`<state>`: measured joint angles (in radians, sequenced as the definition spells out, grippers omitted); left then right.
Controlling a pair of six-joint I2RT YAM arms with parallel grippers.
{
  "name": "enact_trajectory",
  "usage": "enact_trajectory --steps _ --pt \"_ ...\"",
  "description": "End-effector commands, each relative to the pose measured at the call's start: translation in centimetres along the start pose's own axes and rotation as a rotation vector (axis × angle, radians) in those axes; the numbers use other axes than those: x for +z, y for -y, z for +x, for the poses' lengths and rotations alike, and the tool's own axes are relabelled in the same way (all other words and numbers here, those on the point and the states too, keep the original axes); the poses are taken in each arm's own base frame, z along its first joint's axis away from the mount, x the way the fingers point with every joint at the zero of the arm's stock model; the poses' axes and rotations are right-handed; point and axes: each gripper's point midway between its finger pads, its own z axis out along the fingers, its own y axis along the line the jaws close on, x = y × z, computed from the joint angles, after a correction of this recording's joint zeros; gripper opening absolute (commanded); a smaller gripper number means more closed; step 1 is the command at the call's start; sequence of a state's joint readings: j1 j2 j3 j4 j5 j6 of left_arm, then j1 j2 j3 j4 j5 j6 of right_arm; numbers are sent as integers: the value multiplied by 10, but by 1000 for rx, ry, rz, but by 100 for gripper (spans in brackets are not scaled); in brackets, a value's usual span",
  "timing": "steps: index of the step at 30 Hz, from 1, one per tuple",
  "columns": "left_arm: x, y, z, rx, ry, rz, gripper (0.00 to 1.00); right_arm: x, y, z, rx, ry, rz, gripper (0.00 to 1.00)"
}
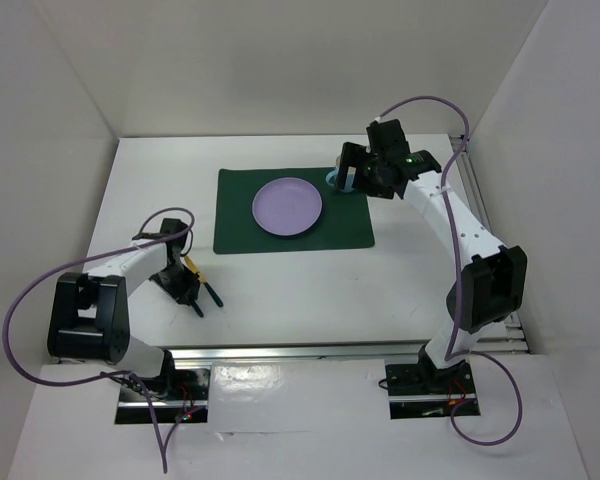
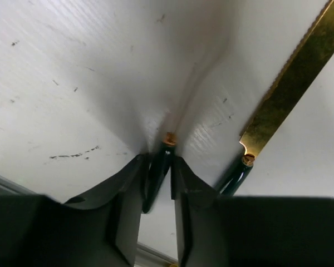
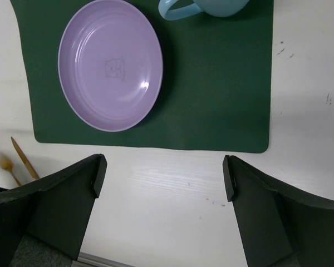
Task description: Set the dinner table for one person
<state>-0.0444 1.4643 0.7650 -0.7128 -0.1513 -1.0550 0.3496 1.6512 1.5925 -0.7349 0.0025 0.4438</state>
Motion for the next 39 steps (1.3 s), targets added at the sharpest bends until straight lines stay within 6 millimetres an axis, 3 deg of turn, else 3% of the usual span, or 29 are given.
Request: enact_trajectory --steps 1,3,4,7,8,10,11,14,15,16,17,18,19,20,22,23,24,31,39 --pt "1 -9 -7 -53 44 -61 35 -19 -1 -10 -17 46 14 99" --pt "-11 -9 -16 -57 85 -56 18 -20 2 -9 -17 43 28 99" --pt "-29 -6 -30 -55 148 -34 0 -21 0 -12 -17 51 24 97" --pt "-65 3 -63 7 298 2 0 -21 1 -12 -43 51 25 97" --pt "-86 24 -75 43 354 62 0 -25 0 -14 -43 59 20 97" --pt "-106 46 -88 142 408 119 0 -25 3 -13 -53 55 34 97" --pt "-129 67 -98 218 457 160 0 -25 6 -11 -54 49 49 97" --pt "-122 97 -97 383 405 117 0 -25 7 -11 -54 49 50 95" --pt "-136 119 -100 420 434 133 0 -23 8 -7 -45 40 54 95" --pt "-115 127 -97 498 394 62 0 -27 6 -8 -45 43 40 95" --pt "-110 135 -94 529 378 44 0 -25 7 -4 -35 33 46 95" --pt "-120 156 -97 553 397 71 0 -25 7 -4 -34 32 46 95" --pt "-101 163 -97 569 363 29 0 -25 5 -3 -25 28 36 95" --pt "-105 180 -93 617 355 69 0 -25 7 0 -26 16 42 95" --pt "-99 196 -89 662 327 87 0 -29 13 4 -17 18 67 95" --pt "-82 203 -83 695 300 58 0 -29 14 3 -17 23 76 95" --pt "-88 217 -82 726 324 65 0 -31 22 5 -11 23 94 95" --pt "-51 246 -72 769 275 55 0 -38 32 10 13 24 127 95" --pt "-15 251 -71 769 255 5 1 -45 39 12 32 38 154 96"
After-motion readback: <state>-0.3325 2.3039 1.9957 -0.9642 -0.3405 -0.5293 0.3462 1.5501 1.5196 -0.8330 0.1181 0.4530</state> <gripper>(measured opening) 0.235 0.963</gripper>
